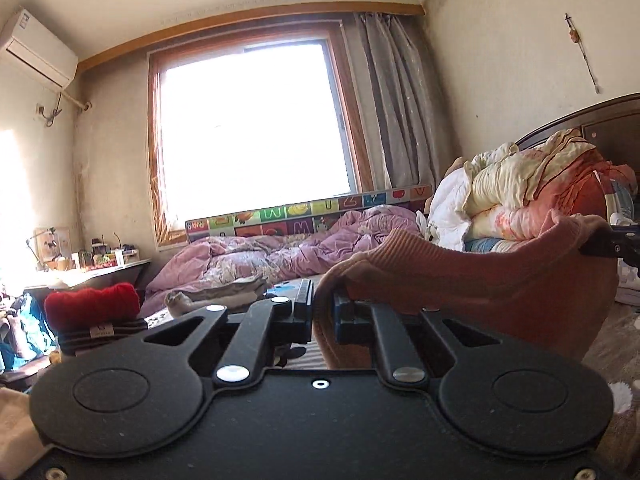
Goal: Fold clothes
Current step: 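Lift the pink sweatshirt with both grippers and shake it open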
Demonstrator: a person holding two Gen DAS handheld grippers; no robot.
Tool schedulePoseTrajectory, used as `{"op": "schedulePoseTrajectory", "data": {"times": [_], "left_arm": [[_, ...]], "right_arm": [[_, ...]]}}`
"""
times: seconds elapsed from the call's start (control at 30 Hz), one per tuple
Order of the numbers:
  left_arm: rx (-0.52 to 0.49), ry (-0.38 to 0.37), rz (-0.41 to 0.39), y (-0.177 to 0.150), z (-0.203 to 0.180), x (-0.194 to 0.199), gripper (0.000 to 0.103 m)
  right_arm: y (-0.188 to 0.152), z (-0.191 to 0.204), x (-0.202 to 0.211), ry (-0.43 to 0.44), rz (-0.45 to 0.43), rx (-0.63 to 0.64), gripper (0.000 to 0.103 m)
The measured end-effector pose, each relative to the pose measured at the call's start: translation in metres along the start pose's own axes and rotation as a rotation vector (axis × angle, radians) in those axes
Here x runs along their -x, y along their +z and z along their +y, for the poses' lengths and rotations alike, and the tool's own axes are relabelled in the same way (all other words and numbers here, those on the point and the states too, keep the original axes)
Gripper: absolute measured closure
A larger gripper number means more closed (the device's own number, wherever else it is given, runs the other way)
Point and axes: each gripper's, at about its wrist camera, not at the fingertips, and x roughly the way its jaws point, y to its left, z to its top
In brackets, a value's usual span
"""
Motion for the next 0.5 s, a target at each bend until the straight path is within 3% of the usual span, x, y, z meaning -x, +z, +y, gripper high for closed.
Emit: {"op": "schedulePoseTrajectory", "data": {"times": [0.33,0.5], "left_arm": [[-0.070,0.007,-0.162,0.065,-0.002,0.038,0.095],[-0.078,0.015,-0.128,0.056,-0.001,0.029,0.095]], "right_arm": [[0.080,-0.021,0.047,-0.001,-0.220,-0.019,0.094],[0.092,-0.031,0.054,0.008,-0.238,-0.010,0.094]]}}
